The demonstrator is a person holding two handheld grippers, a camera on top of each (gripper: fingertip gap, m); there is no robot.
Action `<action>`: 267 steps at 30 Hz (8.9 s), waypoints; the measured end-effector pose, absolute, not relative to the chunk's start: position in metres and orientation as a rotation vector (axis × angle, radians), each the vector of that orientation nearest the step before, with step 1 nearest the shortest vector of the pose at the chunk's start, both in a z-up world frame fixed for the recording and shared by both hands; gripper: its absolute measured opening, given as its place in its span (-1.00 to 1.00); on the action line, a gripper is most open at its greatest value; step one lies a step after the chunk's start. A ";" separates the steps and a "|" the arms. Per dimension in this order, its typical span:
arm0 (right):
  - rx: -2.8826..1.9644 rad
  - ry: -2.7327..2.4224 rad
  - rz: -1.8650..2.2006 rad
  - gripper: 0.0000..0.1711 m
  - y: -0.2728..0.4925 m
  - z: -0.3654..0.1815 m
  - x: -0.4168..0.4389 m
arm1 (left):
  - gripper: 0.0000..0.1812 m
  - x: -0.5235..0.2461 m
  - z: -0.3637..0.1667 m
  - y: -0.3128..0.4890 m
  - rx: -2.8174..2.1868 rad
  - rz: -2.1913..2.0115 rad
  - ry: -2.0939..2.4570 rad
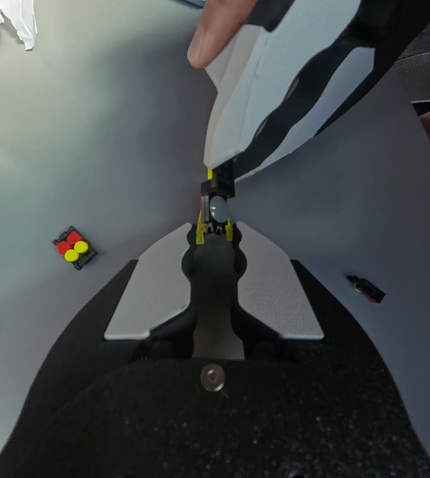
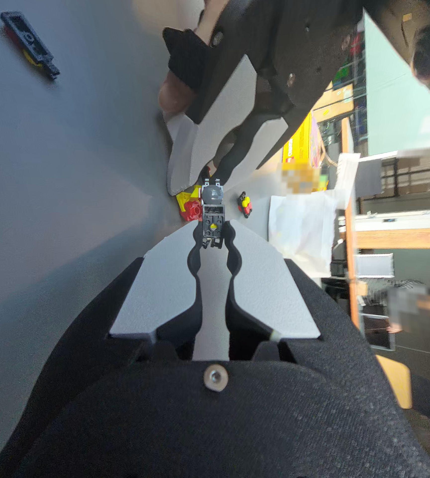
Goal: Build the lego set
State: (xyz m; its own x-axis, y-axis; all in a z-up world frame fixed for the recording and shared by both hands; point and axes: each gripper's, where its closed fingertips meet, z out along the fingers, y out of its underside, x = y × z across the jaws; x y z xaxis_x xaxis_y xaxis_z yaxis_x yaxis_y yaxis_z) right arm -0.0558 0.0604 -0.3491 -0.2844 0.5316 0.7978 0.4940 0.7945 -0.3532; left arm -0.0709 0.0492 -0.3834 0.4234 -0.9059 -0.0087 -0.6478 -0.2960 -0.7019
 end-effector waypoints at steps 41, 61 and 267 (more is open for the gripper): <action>-1.135 -1.046 0.623 -0.82 0.108 -0.253 -0.034 | -0.89 -0.049 -0.245 0.100 -1.559 -0.932 0.465; -1.249 -1.000 1.091 -0.81 0.109 -0.252 -0.023 | -0.92 -0.047 -0.251 0.087 -1.478 -1.028 0.673; -1.316 -2.135 0.540 -0.85 0.056 -0.365 -0.064 | -0.72 -0.069 -0.383 0.050 -2.038 -0.563 1.347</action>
